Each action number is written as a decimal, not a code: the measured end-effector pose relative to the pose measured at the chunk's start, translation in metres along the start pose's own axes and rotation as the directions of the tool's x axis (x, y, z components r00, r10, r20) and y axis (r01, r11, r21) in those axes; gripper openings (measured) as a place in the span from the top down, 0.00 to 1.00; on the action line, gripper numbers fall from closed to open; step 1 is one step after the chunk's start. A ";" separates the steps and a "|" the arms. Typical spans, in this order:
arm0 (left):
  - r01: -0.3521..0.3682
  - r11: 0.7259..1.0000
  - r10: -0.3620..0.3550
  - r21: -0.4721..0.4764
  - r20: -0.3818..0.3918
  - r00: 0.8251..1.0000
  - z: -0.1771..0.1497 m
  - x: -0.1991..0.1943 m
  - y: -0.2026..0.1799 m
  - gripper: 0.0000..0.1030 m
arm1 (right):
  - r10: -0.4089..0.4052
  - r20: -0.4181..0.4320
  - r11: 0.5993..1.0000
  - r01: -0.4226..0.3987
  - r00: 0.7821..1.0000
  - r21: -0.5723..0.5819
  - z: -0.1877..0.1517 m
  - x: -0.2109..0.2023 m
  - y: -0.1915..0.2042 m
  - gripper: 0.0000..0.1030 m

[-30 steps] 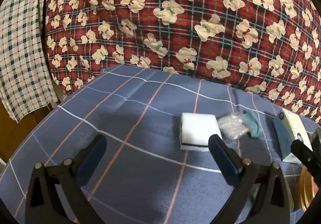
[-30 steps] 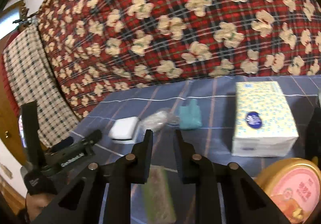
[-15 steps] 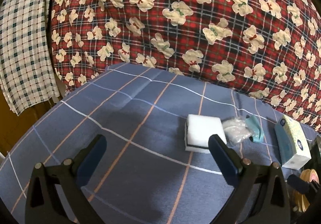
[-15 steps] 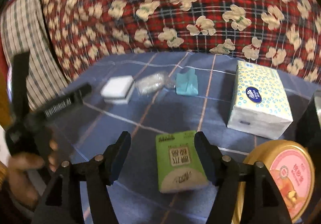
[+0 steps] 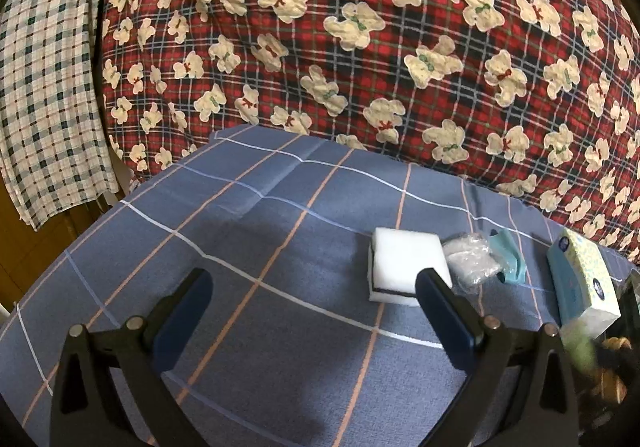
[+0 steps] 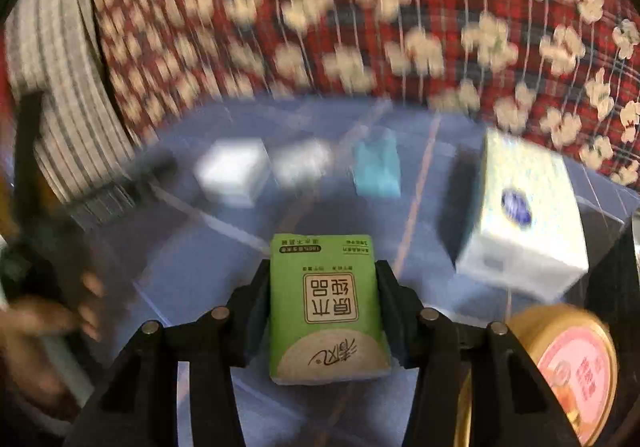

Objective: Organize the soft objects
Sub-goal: 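Grasp the white sponge block with the left gripper while the right holds the tissue pack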

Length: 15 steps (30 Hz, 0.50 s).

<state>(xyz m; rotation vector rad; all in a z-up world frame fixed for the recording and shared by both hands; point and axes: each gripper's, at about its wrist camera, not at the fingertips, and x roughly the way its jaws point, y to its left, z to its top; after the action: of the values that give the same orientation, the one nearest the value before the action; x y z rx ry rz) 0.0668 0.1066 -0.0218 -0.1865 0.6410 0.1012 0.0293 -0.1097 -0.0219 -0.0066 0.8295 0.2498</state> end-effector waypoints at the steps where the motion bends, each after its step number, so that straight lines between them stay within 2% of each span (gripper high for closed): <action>1: 0.006 1.000 -0.006 0.003 -0.005 1.000 0.000 0.001 -0.001 0.00 | 0.023 0.056 1.000 -0.023 0.998 0.013 0.004 -0.009 -0.002 0.49; 3: 0.025 1.000 -0.025 0.010 -0.015 1.000 0.001 0.004 -0.004 0.00 | 0.049 0.165 0.998 -0.053 0.985 0.024 0.014 -0.024 -0.004 0.49; 7: 0.088 0.995 -0.086 0.037 -0.058 0.995 0.002 0.014 -0.019 0.00 | 0.020 0.282 0.999 -0.030 0.959 0.033 0.015 -0.037 -0.004 0.49; 9: 0.105 0.992 -0.100 0.063 -0.074 0.992 0.004 0.019 -0.029 0.00 | 0.021 0.290 0.999 -0.033 0.957 0.036 0.014 -0.036 -0.005 0.49; 13: 0.068 0.987 -0.056 0.146 -0.085 0.995 0.011 0.032 -0.052 0.01 | 0.003 0.305 0.998 -0.023 0.952 0.062 0.014 -0.039 -0.015 0.49; 15: 0.040 0.985 -0.022 0.167 -0.103 0.994 0.014 0.041 -0.059 0.07 | -0.009 0.315 0.997 -0.015 0.949 0.075 0.013 -0.044 -0.020 0.49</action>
<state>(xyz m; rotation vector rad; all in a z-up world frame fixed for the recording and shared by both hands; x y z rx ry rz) 0.1169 0.0535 -0.0275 -0.0374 0.7434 0.0069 0.0144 -0.1371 0.0168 0.1042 0.5192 0.2152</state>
